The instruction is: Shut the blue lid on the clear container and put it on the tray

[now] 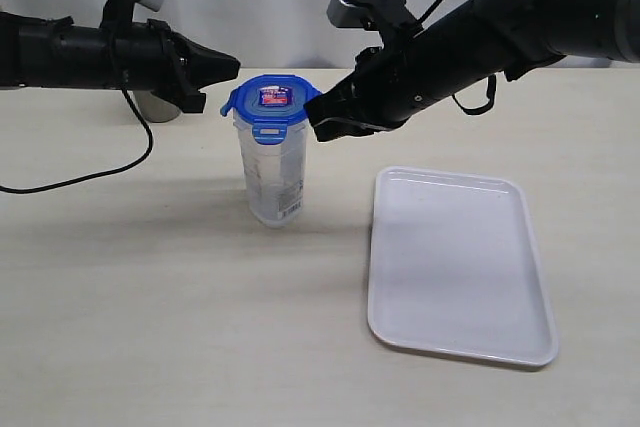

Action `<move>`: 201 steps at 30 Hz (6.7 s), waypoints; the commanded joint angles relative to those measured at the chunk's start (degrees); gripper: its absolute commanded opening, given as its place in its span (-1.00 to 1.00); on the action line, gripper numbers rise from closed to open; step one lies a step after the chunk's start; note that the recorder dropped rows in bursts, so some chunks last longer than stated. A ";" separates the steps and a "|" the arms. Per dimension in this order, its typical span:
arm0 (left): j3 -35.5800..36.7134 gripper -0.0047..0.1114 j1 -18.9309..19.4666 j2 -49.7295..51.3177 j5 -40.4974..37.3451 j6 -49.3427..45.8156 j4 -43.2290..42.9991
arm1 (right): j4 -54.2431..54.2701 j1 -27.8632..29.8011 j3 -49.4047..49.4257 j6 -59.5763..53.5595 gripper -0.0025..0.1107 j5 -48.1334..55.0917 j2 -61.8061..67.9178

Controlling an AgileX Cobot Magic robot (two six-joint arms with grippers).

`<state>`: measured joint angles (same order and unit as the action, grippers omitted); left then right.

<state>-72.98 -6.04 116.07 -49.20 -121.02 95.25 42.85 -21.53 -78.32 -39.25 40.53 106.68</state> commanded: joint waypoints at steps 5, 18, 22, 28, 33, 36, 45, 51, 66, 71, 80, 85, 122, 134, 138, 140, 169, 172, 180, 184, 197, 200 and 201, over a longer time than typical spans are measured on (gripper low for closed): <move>-0.42 -0.92 -0.05 0.38 -0.11 -1.80 0.91 | 2.30 0.08 -0.24 -1.90 -0.88 0.28 -0.17; -0.42 -0.92 -0.05 0.38 -0.11 -1.80 0.91 | 4.47 0.08 -0.24 -3.54 -0.88 0.03 -0.17; -0.42 -0.92 -0.05 0.38 -0.36 -1.80 0.58 | 4.72 0.08 -0.24 -3.54 -0.88 0.24 -0.17; -0.42 -0.92 -0.05 0.38 -0.36 -1.80 0.58 | 5.29 0.08 -0.24 -3.64 -0.88 0.23 -0.17; -0.42 -0.92 -0.05 0.38 -0.36 -1.80 0.58 | 5.30 0.08 -0.24 -3.64 -0.88 0.85 -0.17; -0.42 -0.92 -0.05 0.38 -0.36 -1.80 0.58 | 5.30 0.08 -0.24 -3.79 -0.88 1.97 -0.17; -0.42 -0.92 -0.05 0.38 -0.36 -1.80 0.58 | 5.30 0.08 -0.24 -4.69 -0.88 2.82 -0.17; -0.42 -0.92 -0.05 0.38 -0.09 -1.80 0.55 | 2.15 0.08 -0.24 -4.55 -0.88 7.86 -0.17; -0.42 -0.92 -0.05 0.38 0.13 -1.80 0.55 | -3.10 0.19 -0.24 -0.08 -0.88 3.95 -8.86; -0.42 -0.92 -0.05 0.38 0.13 -1.80 0.55 | -3.32 0.19 -0.24 3.50 -0.88 -2.55 -8.14; -0.42 -0.92 -0.05 0.38 -0.11 -1.80 0.55 | -3.32 0.19 -0.24 5.42 -0.88 -6.00 -3.11; -0.42 -0.92 -0.05 0.38 -0.11 -1.80 0.55 | -3.06 0.19 -0.24 5.42 -0.88 -7.22 -2.85; -0.42 -0.92 -0.05 0.38 2.11 -1.80 2.19 | 2.73 0.08 -0.24 -0.14 -0.88 -6.16 -1.65; -0.42 -0.92 -0.05 0.38 1.63 -1.72 2.63 | 1.17 0.08 -0.24 -0.40 -0.88 -2.08 -5.48; -0.42 -0.92 0.04 0.38 2.72 -1.72 3.84 | 0.56 0.08 -0.13 -0.66 -0.88 3.93 -5.48; -0.42 -0.92 0.04 0.38 2.11 -1.72 3.84 | 0.67 0.08 -0.13 -2.87 -0.88 6.55 -5.48; -0.42 -0.92 0.04 0.38 -0.29 0.98 -3.30 | -7.41 -3.95 -0.24 -1.65 -0.88 -1.72 -1.28; -0.42 -0.92 0.04 0.38 -0.29 0.98 -3.30 | -7.81 -3.95 -0.24 -1.47 -0.88 -2.12 -1.28; -0.42 -0.92 0.04 0.38 -0.18 1.01 -3.30 | -8.75 -3.95 -0.24 -1.43 -0.88 -3.66 -1.28; -0.42 -0.92 0.04 0.38 -0.06 1.01 -3.30 | -13.18 -3.95 -0.24 2.59 -0.88 -4.36 -1.28; -0.42 -0.92 0.04 0.38 -0.16 1.12 -4.60 | -15.84 -3.95 -0.24 5.49 -0.88 -6.46 -1.28; -0.42 -0.92 0.04 0.38 -0.16 1.11 -4.71 | -15.84 -3.95 -0.24 5.49 -0.88 -7.14 -1.28; -0.42 -0.92 0.04 0.38 -0.16 1.11 -4.71 | -15.84 -3.95 -0.24 5.49 -0.88 -7.30 -1.28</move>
<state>-72.98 -6.04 116.07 -48.51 -120.22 90.55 27.34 -25.49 -78.52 -33.79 34.44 105.57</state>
